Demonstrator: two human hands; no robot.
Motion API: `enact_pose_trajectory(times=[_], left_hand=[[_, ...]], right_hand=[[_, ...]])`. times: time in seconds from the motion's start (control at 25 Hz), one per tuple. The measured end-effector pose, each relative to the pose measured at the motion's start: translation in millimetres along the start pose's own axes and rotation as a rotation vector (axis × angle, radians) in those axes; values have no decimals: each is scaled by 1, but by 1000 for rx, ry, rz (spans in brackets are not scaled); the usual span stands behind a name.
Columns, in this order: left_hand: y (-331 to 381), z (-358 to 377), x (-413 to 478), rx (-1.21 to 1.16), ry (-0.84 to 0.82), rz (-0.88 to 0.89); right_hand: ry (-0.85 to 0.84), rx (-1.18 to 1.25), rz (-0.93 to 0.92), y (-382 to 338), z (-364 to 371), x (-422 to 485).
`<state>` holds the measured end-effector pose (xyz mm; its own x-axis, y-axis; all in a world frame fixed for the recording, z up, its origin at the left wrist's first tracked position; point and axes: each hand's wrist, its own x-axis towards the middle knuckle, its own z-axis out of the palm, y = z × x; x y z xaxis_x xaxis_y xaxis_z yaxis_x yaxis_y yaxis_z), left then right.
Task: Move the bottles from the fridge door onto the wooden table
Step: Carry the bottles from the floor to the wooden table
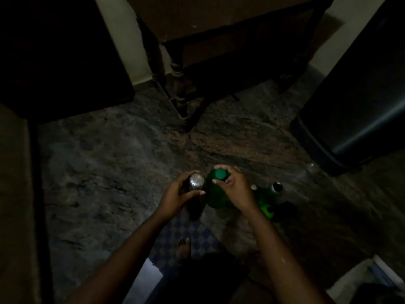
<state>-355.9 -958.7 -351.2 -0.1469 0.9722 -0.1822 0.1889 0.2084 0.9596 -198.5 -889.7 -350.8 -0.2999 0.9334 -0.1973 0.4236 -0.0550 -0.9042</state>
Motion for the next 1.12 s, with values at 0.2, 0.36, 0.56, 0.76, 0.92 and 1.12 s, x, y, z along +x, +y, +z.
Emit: enact_pose_trajectory(times=[0.2,0.36,0.56,0.76,0.92,1.12], left_hand=[[60,-70,44,-57,60,84],[105,-104,90,-68,56,211],[159,-127,194,-29,58,325],[234,-113,320,-51,84,442],[289,-97,418,-35,98,531],[333,-82,525,-53,133,597]], right_hand=[[10,72,-78,-88,12,63],[-21,47,-210,-151,-1,120],[9,-2,-321,-208,-35,210],[50,5,-371,-249,-110,327],[11,76,-460,-284,-171,415],[86,103,-492,-307,-222,515]])
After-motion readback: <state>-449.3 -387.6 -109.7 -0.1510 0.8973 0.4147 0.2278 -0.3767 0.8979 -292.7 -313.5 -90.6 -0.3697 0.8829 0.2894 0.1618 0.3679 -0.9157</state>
